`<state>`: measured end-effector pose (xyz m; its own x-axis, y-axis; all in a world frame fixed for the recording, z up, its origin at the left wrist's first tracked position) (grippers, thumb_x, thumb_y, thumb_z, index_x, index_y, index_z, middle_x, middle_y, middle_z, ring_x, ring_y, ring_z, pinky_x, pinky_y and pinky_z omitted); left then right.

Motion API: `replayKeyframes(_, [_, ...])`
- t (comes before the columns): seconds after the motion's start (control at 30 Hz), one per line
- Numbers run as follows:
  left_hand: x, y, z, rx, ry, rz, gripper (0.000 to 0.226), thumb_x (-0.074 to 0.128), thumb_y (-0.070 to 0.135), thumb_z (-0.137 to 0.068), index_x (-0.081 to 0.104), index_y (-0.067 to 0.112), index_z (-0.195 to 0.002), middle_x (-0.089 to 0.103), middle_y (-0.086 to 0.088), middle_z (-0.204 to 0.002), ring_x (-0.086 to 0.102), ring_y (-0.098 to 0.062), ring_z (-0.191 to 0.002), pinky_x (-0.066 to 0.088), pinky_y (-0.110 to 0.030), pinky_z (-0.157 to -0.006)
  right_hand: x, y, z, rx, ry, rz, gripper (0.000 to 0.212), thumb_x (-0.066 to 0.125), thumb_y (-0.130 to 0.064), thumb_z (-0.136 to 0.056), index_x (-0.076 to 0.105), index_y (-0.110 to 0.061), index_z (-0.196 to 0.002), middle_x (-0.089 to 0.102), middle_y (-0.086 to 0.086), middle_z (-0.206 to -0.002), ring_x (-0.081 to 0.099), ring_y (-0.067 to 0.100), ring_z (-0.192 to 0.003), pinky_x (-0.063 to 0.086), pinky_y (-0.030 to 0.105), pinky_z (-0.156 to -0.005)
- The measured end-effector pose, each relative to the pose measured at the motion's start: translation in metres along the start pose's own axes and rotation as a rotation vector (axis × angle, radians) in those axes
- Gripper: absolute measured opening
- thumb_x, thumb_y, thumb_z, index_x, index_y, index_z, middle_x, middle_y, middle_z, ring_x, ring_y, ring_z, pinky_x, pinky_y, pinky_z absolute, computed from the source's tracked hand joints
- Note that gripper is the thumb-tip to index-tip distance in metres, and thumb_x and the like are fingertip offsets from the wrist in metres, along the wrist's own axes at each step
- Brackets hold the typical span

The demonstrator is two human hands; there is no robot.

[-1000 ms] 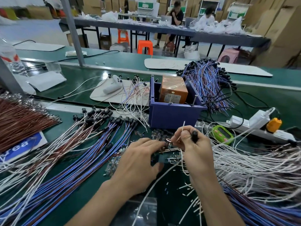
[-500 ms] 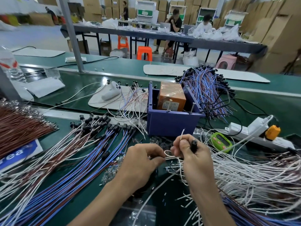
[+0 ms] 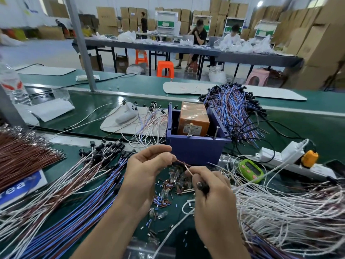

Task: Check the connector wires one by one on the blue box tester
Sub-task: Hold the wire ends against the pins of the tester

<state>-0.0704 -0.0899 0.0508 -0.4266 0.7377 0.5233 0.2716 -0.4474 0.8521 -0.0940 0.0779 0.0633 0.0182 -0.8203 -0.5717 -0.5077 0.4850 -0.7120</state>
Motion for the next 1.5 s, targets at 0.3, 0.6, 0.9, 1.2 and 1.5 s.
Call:
replayKeyframes(0.3, [-0.006, -0.003, 0.001, -0.016, 0.002, -0.247, 0.017, 0.083, 0.002, -0.067, 0.081, 0.012, -0.080, 0.076, -0.016, -0.079, 0.072, -0.021, -0.074, 0.058, -0.029, -0.074, 0.016, 0.001, -0.004, -0.066, -0.134, -0.161, 0.027, 0.057, -0.014, -0.102, 0.064, -0.030, -0.082, 0.055, -0.031, -0.134, 0.038, -0.008, -0.137, 0.029, 0.018, -0.113])
replayKeyframes(0.6, [-0.028, -0.020, 0.001, -0.124, 0.154, -0.277, 0.022, 0.077, -0.008, -0.073, 0.082, 0.013, -0.077, 0.077, -0.018, -0.082, 0.073, -0.026, -0.075, 0.059, -0.034, -0.078, 0.037, 0.017, -0.003, 0.403, -0.363, -0.761, 0.047, 0.046, -0.009, -0.106, 0.067, -0.021, -0.065, 0.062, 0.003, -0.072, 0.056, 0.015, -0.072, 0.046, 0.028, -0.079])
replayKeyframes(0.9, [-0.028, -0.010, 0.009, 0.107, 0.302, -0.348, 0.029, 0.080, -0.008, -0.077, 0.082, 0.021, -0.077, 0.078, -0.010, -0.078, 0.075, -0.019, -0.073, 0.056, -0.025, -0.073, 0.045, 0.018, -0.004, 0.498, -0.330, -1.033, 0.044, 0.046, -0.006, -0.106, 0.067, -0.015, -0.068, 0.059, 0.009, -0.071, 0.054, 0.016, -0.064, 0.048, 0.021, -0.061])
replayKeyframes(1.2, [-0.035, -0.005, 0.008, 0.131, 0.333, -0.484, 0.024, 0.077, 0.006, -0.086, 0.083, 0.028, -0.080, 0.080, 0.003, -0.084, 0.075, -0.006, -0.080, 0.055, -0.022, -0.078, 0.035, 0.037, -0.009, 0.591, -0.223, -1.148, 0.046, 0.048, -0.008, -0.105, 0.072, -0.015, -0.067, 0.061, 0.006, -0.068, 0.055, 0.014, -0.061, 0.049, 0.026, -0.062])
replayKeyframes(1.5, [0.027, -0.052, 0.016, -0.173, -0.032, -0.292, 0.022, 0.071, 0.004, -0.086, 0.085, 0.020, -0.090, 0.080, -0.012, -0.088, 0.078, -0.021, -0.080, 0.060, -0.025, -0.070, 0.029, 0.045, -0.016, 0.661, -0.200, -1.307, 0.028, 0.050, -0.012, -0.101, 0.065, -0.001, -0.080, 0.049, 0.012, -0.063, 0.048, 0.019, -0.057, 0.045, 0.029, -0.058])
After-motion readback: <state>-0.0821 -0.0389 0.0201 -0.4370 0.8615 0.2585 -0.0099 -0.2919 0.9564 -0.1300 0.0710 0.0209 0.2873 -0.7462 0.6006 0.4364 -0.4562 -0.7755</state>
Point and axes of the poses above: each hand's wrist, its own z-axis away from the middle knuckle, its own x-axis out of the palm, y = z × x, the point moved 7 cm from there along -z, towards the middle knuckle
